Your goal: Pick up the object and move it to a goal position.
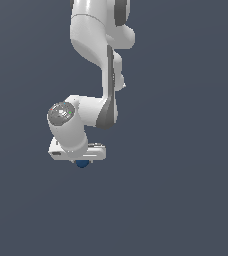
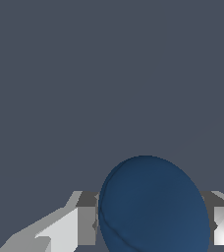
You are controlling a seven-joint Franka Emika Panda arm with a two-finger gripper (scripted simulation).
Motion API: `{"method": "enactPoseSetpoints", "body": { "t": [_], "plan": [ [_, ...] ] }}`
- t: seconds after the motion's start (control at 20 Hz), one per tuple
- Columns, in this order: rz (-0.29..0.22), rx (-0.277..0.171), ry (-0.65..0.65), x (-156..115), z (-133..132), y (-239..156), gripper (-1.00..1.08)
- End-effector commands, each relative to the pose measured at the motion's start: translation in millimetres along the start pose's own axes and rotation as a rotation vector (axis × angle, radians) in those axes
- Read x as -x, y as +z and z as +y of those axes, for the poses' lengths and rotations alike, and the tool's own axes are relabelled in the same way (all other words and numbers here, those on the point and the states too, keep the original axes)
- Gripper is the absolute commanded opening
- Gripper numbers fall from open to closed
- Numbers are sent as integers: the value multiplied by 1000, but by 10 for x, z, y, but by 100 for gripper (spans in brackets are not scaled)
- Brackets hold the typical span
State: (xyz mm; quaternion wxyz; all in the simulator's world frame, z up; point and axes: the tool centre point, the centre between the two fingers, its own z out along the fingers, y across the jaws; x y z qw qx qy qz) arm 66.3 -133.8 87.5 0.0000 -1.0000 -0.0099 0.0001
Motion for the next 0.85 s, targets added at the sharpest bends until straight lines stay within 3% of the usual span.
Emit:
{"method": "enactPoseSetpoints", "body": {
  "t": [0.0,0.8],
  "plan": [
    [1,0,0,-108,62,-43,-100],
    [1,0,0,-375,214,-133,-100]
  ]
}}
